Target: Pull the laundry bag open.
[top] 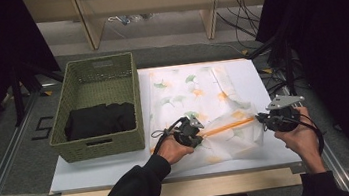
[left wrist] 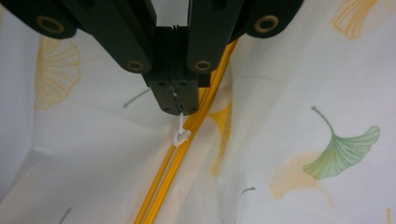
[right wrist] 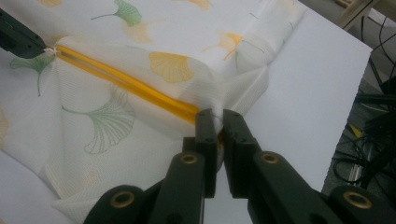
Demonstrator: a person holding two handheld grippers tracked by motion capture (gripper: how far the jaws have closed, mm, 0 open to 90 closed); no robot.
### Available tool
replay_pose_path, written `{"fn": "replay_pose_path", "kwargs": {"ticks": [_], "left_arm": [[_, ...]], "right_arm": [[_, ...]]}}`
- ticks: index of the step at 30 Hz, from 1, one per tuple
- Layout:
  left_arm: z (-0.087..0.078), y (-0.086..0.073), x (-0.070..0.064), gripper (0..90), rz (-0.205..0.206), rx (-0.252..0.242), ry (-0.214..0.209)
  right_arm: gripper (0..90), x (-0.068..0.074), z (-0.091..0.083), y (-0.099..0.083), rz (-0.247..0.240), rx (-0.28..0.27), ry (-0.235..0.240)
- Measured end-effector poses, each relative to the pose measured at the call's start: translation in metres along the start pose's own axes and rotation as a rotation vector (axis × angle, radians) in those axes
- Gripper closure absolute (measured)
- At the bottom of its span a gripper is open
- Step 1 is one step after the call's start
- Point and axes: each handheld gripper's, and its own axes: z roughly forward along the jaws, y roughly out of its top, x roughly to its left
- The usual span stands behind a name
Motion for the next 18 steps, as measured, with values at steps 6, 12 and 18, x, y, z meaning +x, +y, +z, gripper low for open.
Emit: {"fn": "replay_pose_path", "kwargs": {"ticks": [6, 12, 18], "left_arm": [[0.012, 0.006, 0.000, 89.6, 0.012, 0.009, 0.008], [0.023, 0.017, -0.003, 84.9, 0.013, 0.026, 0.006], [0.026, 0.020, -0.002, 85.6, -0.040, 0.040, -0.009]], "right_arm": [[86.4, 0.002, 0.000, 0.002, -0.006, -0.003, 0.000], [86.3, 0.000, 0.000, 0.002, -0.035, -0.029, 0.013], [86.3, 0.003, -0.003, 0.004, 0.000, -0.023, 0.020]]}}
